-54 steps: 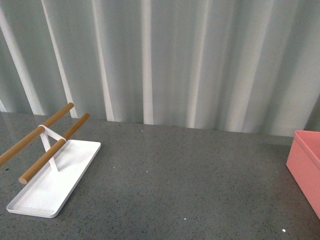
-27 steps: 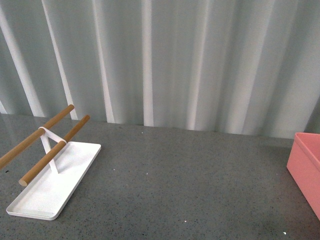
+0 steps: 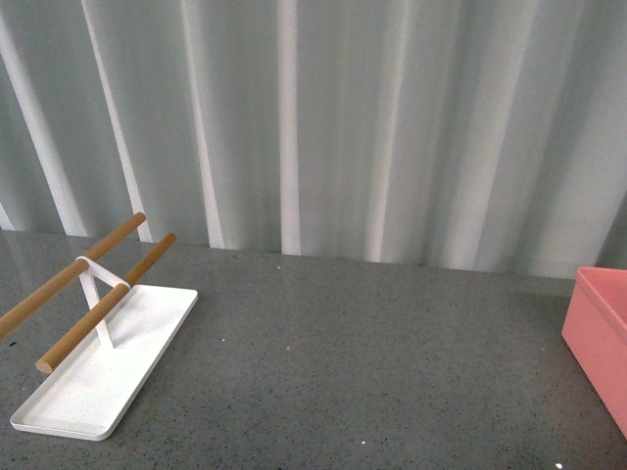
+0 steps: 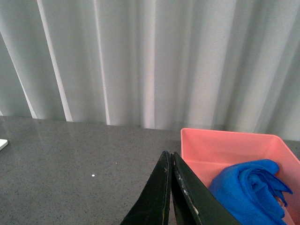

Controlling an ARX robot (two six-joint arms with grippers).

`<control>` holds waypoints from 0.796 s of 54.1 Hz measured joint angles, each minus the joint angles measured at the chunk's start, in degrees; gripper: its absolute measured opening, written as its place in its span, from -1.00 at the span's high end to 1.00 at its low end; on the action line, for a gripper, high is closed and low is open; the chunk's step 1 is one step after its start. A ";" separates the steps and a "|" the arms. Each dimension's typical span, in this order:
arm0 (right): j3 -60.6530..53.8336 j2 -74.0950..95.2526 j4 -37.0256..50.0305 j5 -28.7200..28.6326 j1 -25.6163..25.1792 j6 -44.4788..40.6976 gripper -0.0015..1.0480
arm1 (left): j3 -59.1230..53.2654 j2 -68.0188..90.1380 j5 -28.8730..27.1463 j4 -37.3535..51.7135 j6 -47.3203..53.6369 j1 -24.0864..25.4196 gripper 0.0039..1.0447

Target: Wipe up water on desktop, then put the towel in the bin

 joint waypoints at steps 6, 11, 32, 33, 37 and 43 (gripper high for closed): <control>0.00 -2.05 -2.05 0.00 0.02 0.02 0.93 | 0.00 0.00 0.00 0.00 0.00 0.00 -0.88; 0.00 -3.61 -3.65 0.00 0.02 0.17 0.93 | 0.00 0.00 0.02 0.00 -0.02 0.00 -0.88; 0.00 -15.67 -17.25 0.15 0.04 0.37 0.93 | 0.00 0.00 0.00 0.00 -0.02 0.00 -0.88; 0.00 -16.11 -17.31 0.22 0.04 0.39 0.93 | 0.00 0.00 0.00 0.00 -0.02 0.00 -0.88; 0.00 -17.22 -17.49 0.20 0.04 0.39 0.93 | 0.00 -0.04 0.00 0.00 0.00 0.00 -0.88; 0.00 -17.25 -17.62 0.20 0.04 0.37 0.85 | 0.00 0.00 0.00 -0.04 -0.02 0.00 -0.88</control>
